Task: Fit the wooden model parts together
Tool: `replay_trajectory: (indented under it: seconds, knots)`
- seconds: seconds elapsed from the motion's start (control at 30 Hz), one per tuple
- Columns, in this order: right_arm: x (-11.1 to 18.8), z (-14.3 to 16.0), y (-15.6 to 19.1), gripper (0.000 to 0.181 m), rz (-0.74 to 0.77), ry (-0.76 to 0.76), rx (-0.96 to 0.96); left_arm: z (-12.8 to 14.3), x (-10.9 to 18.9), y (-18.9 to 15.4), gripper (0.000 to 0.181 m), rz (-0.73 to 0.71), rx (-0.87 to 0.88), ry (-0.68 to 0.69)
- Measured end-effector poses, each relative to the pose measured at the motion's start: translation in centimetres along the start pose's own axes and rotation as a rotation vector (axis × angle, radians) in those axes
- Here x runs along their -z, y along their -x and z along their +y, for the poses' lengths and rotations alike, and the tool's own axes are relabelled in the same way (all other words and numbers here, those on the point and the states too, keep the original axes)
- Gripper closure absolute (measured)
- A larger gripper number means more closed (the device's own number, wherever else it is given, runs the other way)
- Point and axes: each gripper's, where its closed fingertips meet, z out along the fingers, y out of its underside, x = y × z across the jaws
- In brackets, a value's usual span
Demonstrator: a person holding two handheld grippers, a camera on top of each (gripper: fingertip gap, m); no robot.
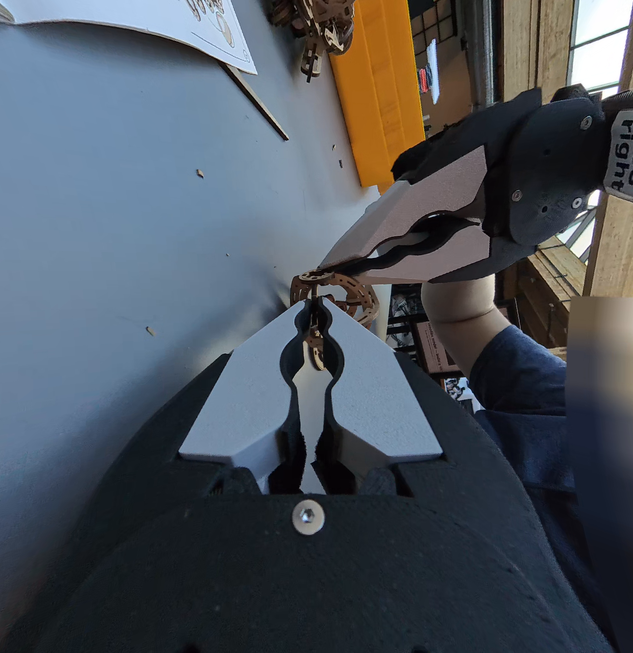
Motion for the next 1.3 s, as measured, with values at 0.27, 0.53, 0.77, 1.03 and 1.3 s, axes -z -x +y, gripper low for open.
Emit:
replay_trajectory:
  seconds: [0.27,0.53,0.77,1.03,1.3]
  knots:
    - [0.13,0.02,-0.09,0.179,-0.002,0.001,0.019,-0.07,0.15,0.21,0.181,0.023,0.019,-0.011]
    - [0.08,0.05,-0.09,0.179,-0.013,-0.014,0.021,-0.1,-0.09,-0.04,0.181,0.063,0.046,-0.01]
    - [0.16,0.03,-0.2,0.179,-0.034,-0.04,0.082,-0.3,-0.1,-0.06,0.18,0.09,0.08,-0.034]
    - [0.12,0.31,-0.31,0.179,-0.101,-0.032,0.106,-0.29,-0.39,0.06,0.181,0.072,0.091,-0.058]
    - [0.82,0.55,-0.52,0.172,-0.096,0.003,0.107,-0.27,-0.43,0.16,0.181,0.073,0.101,-0.059]
